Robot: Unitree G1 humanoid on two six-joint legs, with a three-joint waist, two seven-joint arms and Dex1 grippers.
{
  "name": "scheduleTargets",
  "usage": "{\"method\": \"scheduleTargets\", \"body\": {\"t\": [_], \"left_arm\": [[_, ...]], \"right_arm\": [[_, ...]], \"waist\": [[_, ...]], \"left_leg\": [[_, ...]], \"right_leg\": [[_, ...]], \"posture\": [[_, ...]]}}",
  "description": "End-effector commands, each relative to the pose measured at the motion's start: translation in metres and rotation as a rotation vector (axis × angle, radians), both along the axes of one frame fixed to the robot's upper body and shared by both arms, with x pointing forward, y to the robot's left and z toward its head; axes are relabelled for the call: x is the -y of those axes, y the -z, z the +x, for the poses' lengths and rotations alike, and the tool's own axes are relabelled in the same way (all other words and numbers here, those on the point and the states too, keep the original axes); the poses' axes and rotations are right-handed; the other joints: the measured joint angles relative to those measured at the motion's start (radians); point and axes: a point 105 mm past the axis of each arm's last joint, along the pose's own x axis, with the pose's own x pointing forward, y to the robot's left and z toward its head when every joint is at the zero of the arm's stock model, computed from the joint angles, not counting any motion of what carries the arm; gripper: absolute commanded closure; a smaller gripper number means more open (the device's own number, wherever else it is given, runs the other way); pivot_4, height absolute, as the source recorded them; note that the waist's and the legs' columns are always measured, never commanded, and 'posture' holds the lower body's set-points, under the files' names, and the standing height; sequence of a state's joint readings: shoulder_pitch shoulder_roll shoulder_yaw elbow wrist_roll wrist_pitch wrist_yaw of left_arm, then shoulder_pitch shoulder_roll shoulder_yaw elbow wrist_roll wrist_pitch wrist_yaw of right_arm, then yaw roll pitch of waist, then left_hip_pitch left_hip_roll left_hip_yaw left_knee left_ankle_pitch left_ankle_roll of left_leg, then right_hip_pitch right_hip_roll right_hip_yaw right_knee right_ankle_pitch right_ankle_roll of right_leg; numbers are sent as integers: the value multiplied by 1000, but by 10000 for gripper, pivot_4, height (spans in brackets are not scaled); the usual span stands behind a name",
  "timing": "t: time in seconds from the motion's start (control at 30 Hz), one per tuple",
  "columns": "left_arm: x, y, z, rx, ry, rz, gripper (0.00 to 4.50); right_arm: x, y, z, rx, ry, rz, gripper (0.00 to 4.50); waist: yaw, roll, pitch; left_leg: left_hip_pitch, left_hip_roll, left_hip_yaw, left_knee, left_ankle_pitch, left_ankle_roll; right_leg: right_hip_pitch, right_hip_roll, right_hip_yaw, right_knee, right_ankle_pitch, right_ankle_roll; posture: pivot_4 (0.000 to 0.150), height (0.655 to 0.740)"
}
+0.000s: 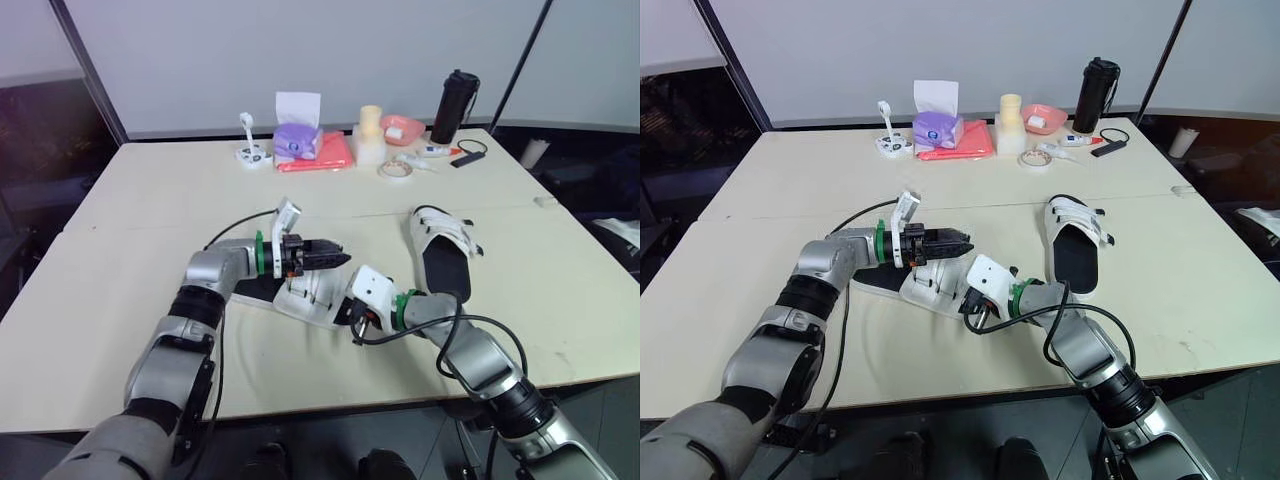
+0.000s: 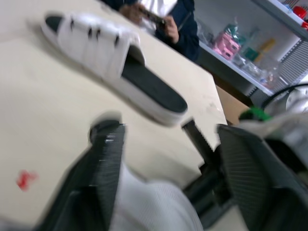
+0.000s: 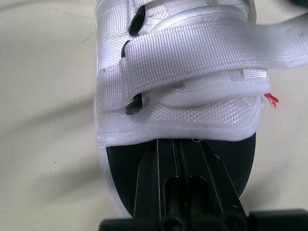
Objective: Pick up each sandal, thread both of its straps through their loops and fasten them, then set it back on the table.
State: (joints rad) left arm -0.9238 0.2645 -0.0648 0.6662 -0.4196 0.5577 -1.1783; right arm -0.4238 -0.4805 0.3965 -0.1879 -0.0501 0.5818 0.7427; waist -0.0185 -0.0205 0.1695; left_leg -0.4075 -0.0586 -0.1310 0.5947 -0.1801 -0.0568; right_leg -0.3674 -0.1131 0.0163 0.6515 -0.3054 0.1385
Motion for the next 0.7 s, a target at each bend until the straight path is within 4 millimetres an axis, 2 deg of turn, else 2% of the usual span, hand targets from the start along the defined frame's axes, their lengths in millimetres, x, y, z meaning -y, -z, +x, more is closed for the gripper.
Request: {"method": "scheduleTargets", "body": {"t": [0.03, 0.17, 0.23, 0.43, 0.53, 0.7], "left_arm": [[3, -6, 8, 70, -39, 26, 15807], [6, -6, 15, 114, -81, 57, 15807], [5, -7, 26, 155, -147, 84, 15807], [2, -34, 45, 242, -223, 71, 15807], [3, -39, 44, 264, -180, 100, 15807], [3, -27, 37, 256, -74, 186, 15807]], "right_arm": [[19, 50, -9, -174, 61, -110, 45000], [20, 50, -9, -170, 61, -114, 45000], [20, 50, -9, -169, 61, -115, 45000], [19, 50, -8, -166, 61, -113, 45000], [19, 50, -7, -164, 62, -113, 45000], [19, 50, -6, -163, 61, -113, 45000]], "waist": [[1, 0, 0], [2, 0, 0], [3, 0, 0], [1, -1, 0], [1, -1, 0], [1, -1, 0]], "left_leg": [[0, 0, 0, 0, 0, 0], [0, 0, 0, 0, 0, 0], [0, 0, 0, 0, 0, 0], [-1, 0, 0, -1, 0, 0], [-1, 0, 0, -1, 0, 0], [-1, 0, 0, -1, 0, 0]], "right_leg": [[0, 0, 0, 0, 0, 0], [0, 0, 0, 0, 0, 0], [0, 0, 0, 0, 0, 0], [0, 0, -1, -1, 0, 1], [0, 0, -1, -1, 0, 1], [0, 0, -1, -1, 0, 1]], "posture": [[1500, 7400], [1500, 7400], [1500, 7400], [1500, 7400], [1500, 7400], [1500, 7400]]}}
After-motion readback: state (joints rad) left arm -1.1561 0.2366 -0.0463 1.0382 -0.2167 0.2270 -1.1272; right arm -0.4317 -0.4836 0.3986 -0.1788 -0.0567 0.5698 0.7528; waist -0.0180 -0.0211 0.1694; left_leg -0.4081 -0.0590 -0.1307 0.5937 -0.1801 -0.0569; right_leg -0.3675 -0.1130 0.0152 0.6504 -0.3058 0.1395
